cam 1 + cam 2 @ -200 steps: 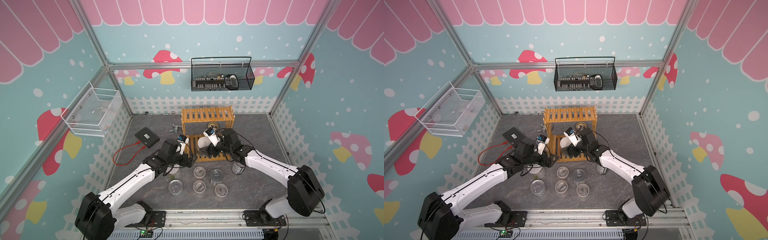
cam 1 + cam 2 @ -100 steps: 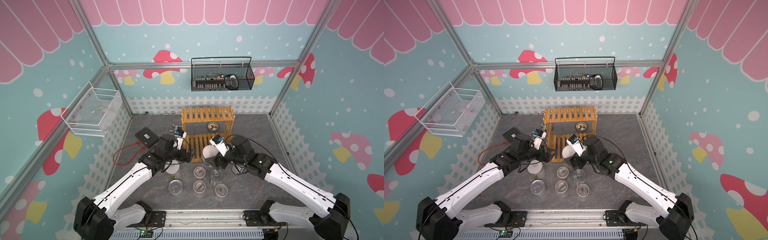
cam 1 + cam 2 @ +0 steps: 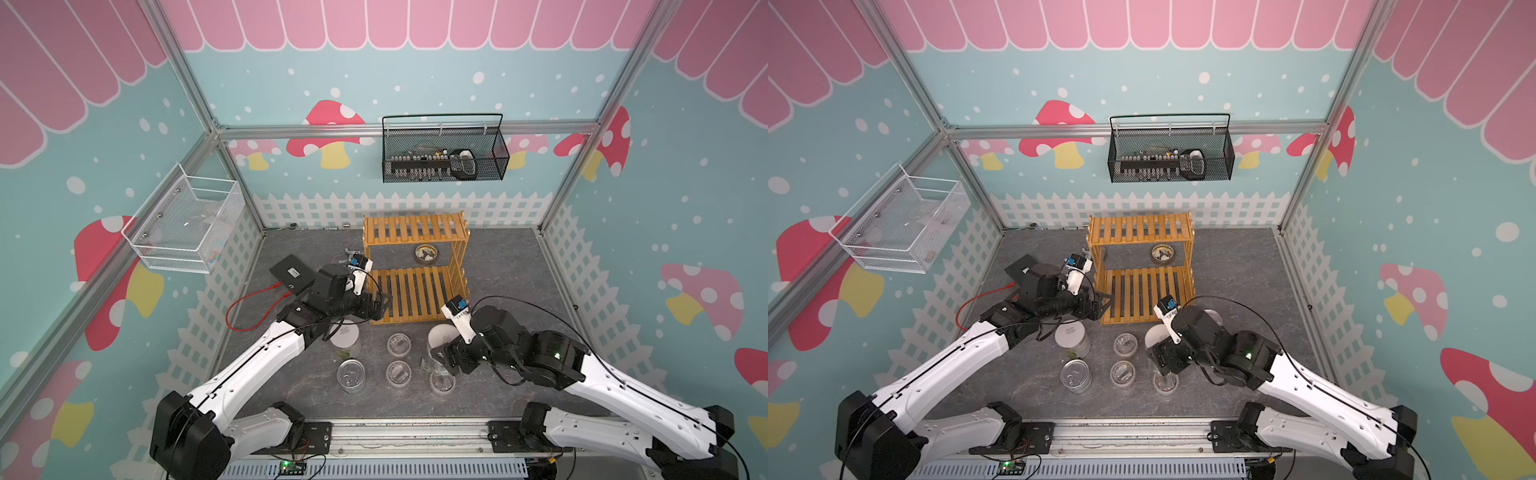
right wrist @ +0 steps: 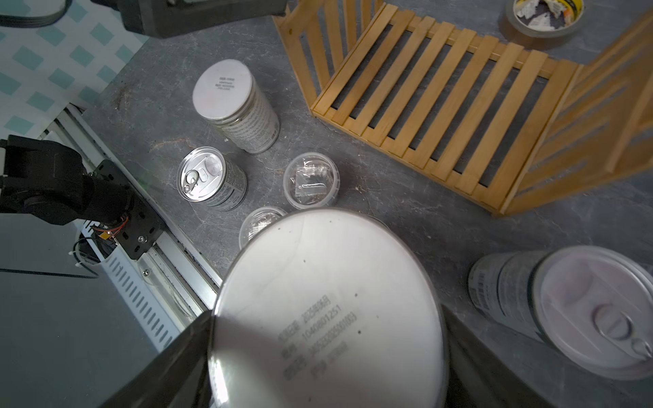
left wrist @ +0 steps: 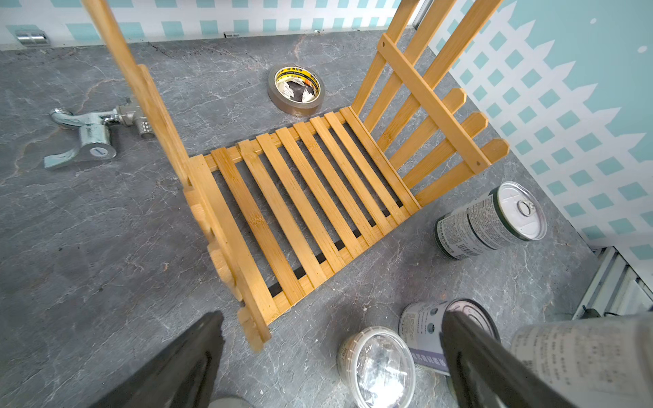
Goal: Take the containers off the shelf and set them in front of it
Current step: Place the container at the center of the board.
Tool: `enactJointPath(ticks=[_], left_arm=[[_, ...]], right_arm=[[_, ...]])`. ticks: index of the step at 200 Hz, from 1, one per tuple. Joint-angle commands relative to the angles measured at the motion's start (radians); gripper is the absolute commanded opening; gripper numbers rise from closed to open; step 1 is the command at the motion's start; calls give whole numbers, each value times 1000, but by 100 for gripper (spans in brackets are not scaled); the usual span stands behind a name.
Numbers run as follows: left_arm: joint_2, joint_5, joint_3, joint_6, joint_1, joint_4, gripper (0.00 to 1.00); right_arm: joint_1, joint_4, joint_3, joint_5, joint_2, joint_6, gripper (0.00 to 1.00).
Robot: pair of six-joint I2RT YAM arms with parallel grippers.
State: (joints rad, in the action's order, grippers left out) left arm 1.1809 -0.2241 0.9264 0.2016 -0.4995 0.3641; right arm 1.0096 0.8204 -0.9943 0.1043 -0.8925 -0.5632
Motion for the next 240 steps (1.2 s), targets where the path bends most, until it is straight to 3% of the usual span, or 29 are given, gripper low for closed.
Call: enactJointPath(ticks=[1, 59, 175, 222, 240], left_arm=[[6, -27, 20, -12, 3, -29, 99], [5, -27, 12, -12, 3, -38, 99], [9, -50, 10, -16, 3, -42, 99], [16, -58, 9, -19, 3, -41, 99], [16, -54, 10, -22, 3, -40, 99]], right_arm=[[10, 130, -7, 88, 32, -139, 59], [11, 334, -3, 144, 81, -254, 59], [11, 249, 268, 285, 134, -627, 61], [10, 207, 352, 327, 129, -716, 67], [9, 205, 369, 339, 124, -727, 75]])
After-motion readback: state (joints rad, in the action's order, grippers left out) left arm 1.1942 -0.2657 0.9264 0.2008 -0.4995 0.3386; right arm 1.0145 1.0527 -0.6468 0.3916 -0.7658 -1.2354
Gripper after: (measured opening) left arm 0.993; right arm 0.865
